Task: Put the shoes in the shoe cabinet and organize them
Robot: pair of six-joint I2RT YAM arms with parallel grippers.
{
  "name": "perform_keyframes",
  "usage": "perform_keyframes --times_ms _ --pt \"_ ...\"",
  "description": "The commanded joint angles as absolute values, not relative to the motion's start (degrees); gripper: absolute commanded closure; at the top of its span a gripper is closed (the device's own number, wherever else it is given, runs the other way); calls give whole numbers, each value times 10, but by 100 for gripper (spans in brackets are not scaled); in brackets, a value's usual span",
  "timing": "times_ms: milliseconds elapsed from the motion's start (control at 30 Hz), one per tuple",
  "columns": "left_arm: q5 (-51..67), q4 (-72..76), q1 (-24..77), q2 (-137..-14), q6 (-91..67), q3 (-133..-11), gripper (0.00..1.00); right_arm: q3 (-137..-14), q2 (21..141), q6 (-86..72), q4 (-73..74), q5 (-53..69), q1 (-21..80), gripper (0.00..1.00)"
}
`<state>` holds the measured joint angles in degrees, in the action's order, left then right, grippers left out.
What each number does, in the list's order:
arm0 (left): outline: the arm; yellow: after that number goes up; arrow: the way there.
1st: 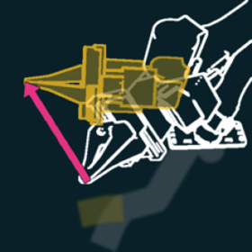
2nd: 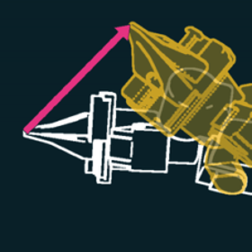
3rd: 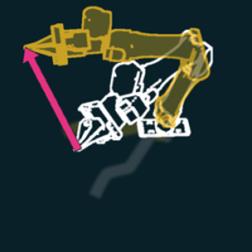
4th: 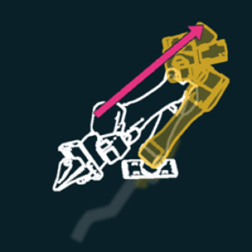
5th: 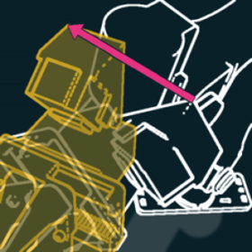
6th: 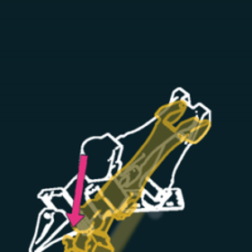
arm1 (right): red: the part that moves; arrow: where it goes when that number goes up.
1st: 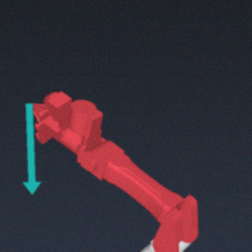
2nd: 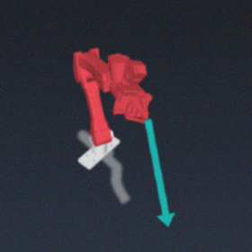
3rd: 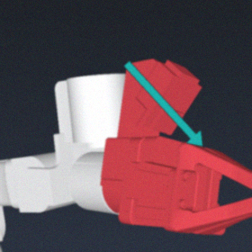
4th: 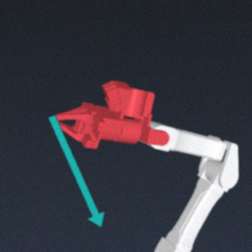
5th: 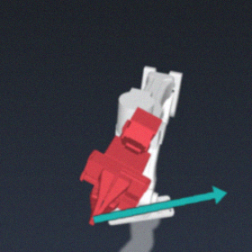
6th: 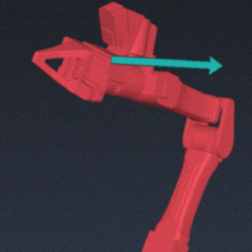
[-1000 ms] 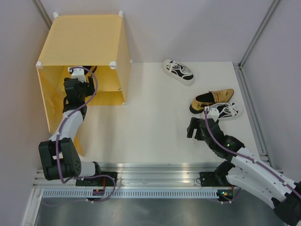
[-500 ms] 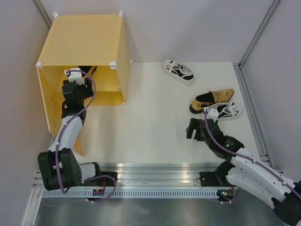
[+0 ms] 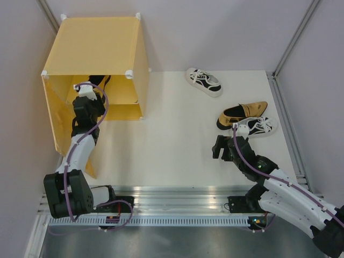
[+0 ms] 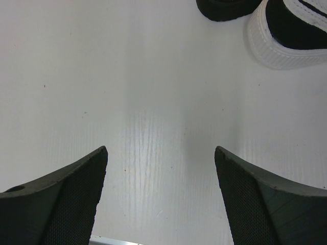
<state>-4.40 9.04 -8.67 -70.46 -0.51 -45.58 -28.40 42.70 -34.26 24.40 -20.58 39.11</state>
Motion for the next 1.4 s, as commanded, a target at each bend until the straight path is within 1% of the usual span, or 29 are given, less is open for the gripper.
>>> perform_keyframes --times_ms 0,233,767,800,967,1100,1267,1367 --pt "-49 122 -89 -722 -21 -464 44 -283 421 -343 229 -206 389 11" --pt "-54 149 -89 -744 -10 -478 46 -281 422 -344 228 -207 390 11" --pt "-58 178 -90 -799 -1 -519 46 -281 424 -346 230 -207 389 11" --pt "-59 177 -89 -802 17 -522 46 -282 422 -345 231 -207 389 10" --pt "-64 178 -90 -809 26 -532 44 -282 423 -345 231 -206 390 11" --pt "-82 178 -90 -810 31 -537 40 -285 424 -346 233 -205 390 11" --pt "-89 177 -91 -810 22 -535 38 -286 421 -346 236 -203 389 11" --pt "-83 161 -91 -801 11 -533 32 -286 420 -345 236 -202 390 11"
